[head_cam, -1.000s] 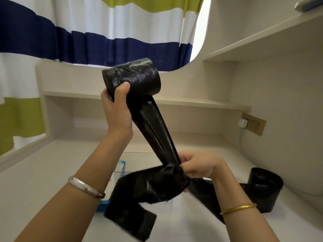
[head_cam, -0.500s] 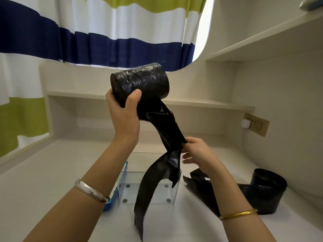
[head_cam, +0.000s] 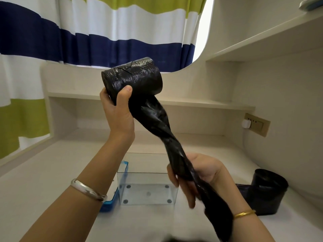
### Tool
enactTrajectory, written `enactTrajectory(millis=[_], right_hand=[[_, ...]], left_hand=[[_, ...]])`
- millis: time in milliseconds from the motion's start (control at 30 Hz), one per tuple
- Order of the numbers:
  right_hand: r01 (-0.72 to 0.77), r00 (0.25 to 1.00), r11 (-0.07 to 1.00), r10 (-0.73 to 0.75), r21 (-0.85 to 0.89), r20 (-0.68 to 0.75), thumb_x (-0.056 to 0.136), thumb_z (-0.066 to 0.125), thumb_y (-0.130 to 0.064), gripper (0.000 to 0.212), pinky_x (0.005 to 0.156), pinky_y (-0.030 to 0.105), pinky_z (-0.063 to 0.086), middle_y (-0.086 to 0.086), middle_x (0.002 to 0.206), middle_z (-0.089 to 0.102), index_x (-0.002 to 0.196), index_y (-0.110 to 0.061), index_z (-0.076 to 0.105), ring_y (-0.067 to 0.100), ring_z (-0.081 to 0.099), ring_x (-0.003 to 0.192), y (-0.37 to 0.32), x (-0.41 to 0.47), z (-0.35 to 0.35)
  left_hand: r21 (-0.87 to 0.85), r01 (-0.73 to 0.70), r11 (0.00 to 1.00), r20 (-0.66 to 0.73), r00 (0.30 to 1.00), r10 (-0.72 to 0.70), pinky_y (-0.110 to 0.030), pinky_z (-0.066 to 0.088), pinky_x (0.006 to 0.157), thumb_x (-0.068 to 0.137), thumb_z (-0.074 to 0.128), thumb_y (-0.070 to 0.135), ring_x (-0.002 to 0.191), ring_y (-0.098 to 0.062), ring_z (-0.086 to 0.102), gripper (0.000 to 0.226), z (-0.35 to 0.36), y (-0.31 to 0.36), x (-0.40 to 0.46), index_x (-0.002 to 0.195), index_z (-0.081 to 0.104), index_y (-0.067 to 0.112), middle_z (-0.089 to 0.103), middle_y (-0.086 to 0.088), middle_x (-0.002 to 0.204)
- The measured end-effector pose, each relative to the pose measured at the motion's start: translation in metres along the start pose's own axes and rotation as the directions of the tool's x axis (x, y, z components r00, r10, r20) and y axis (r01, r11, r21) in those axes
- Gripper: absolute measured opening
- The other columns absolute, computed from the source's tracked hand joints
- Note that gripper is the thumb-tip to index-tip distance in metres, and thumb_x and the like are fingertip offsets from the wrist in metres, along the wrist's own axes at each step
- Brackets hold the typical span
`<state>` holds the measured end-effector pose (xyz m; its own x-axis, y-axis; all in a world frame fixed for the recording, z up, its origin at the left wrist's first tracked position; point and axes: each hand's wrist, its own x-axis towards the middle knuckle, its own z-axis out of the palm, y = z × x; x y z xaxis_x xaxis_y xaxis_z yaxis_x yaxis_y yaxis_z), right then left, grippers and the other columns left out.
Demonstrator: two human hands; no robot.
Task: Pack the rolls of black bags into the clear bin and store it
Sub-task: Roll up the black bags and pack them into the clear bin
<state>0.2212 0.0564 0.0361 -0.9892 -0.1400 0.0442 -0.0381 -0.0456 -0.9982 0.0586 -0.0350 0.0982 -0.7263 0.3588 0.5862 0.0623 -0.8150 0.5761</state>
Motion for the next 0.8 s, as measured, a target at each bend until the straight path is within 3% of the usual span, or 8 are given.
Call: enactTrajectory(millis=[33,167,267,367,433,533,667,800], right_hand=[[0.003,0.998,0.999,0.001,-0.044,0.069,0.085,0.065,-0.023,0.015,0.061,0.018,0.056,-0.001,0.08,0.074,0.09,-0.01,0.071,0.008,0.072,0.069,0.003,0.001,-0.001],[-0.056,0.997,0.981,0.063,-0.186,0.036,0.076,0.076,-0.032,0.022,0.074,0.026,0.054,-0.006,0.091,0.074,0.095,-0.022,0.075,0.009,0.069,0.081,0.01,-0.003,-0.012],[-0.038,0.973,0.99,0.006,-0.136,-0.23,0.077,0.069,-0.031,0.025,0.069,0.023,0.055,-0.005,0.084,0.073,0.098,-0.018,0.07,0.008,0.069,0.075,0.001,-0.001,-0.008],[0.065,0.841,0.975,-0.167,-0.211,-0.515,0.091,0.045,-0.035,0.036,0.075,0.028,0.053,0.006,0.092,0.068,0.11,-0.009,0.061,0.016,0.065,0.082,-0.014,0.012,-0.001],[0.146,0.743,0.954,-0.281,-0.263,-0.607,0.091,0.036,-0.047,0.047,0.082,0.034,0.051,0.011,0.107,0.065,0.12,-0.015,0.054,0.021,0.063,0.092,-0.028,0.023,0.004],[0.252,0.633,0.931,-0.366,-0.265,-0.682,0.08,0.037,-0.069,0.072,0.08,0.038,0.053,0.019,0.116,0.064,0.132,-0.02,0.045,0.028,0.064,0.099,-0.053,0.031,0.005],[0.092,0.658,0.923,-0.338,-0.374,-0.672,0.081,0.034,-0.072,0.057,0.087,0.041,0.052,0.01,0.111,0.069,0.112,-0.03,0.058,0.027,0.066,0.104,-0.071,0.04,0.008],[0.058,0.648,0.916,-0.337,-0.397,-0.683,0.088,0.046,-0.054,0.029,0.092,0.042,0.051,0.004,0.106,0.068,0.095,-0.03,0.06,0.024,0.064,0.102,-0.067,0.044,0.006]], left_hand=[[-0.002,0.004,1.0,-0.001,1.0,-0.004,-0.041,0.049,0.096,0.055,0.063,0.041,0.107,-0.02,0.055,0.058,-0.001,0.0,0.0,0.107,0.047,0.023,0.054,-0.001,0.108],[0.034,0.034,0.999,0.015,0.999,-0.035,-0.039,0.047,0.093,0.056,0.061,0.045,0.105,-0.019,0.055,0.081,-0.002,0.0,0.003,0.124,0.044,0.004,0.054,-0.007,0.109],[0.063,0.115,0.991,0.068,0.991,-0.119,-0.036,0.05,0.088,0.055,0.059,0.05,0.11,-0.023,0.056,0.089,-0.007,-0.004,0.002,0.131,0.043,0.007,0.055,-0.01,0.117],[0.104,0.149,0.983,0.128,0.979,-0.161,-0.034,0.051,0.082,0.056,0.058,0.052,0.11,-0.025,0.056,0.09,-0.008,-0.009,-0.002,0.131,0.043,0.005,0.055,-0.012,0.118],[0.132,0.159,0.978,0.168,0.969,-0.18,-0.034,0.052,0.075,0.057,0.058,0.051,0.106,-0.026,0.057,0.088,-0.007,-0.011,-0.003,0.13,0.043,0.003,0.056,-0.014,0.115],[0.176,0.157,0.972,0.231,0.953,-0.195,-0.035,0.052,0.067,0.059,0.058,0.047,0.101,-0.028,0.059,0.085,-0.008,-0.014,-0.002,0.129,0.043,0.002,0.056,-0.014,0.111],[0.219,0.142,0.965,0.293,0.934,-0.204,-0.031,0.054,0.069,0.057,0.058,0.044,0.105,-0.029,0.058,0.086,-0.015,-0.019,-0.004,0.131,0.041,0.005,0.054,-0.018,0.117],[0.329,0.149,0.932,0.344,0.901,-0.265,-0.032,0.053,0.069,0.054,0.056,0.049,0.105,-0.029,0.059,0.085,-0.022,-0.021,-0.005,0.129,0.043,0.009,0.057,-0.016,0.118]])
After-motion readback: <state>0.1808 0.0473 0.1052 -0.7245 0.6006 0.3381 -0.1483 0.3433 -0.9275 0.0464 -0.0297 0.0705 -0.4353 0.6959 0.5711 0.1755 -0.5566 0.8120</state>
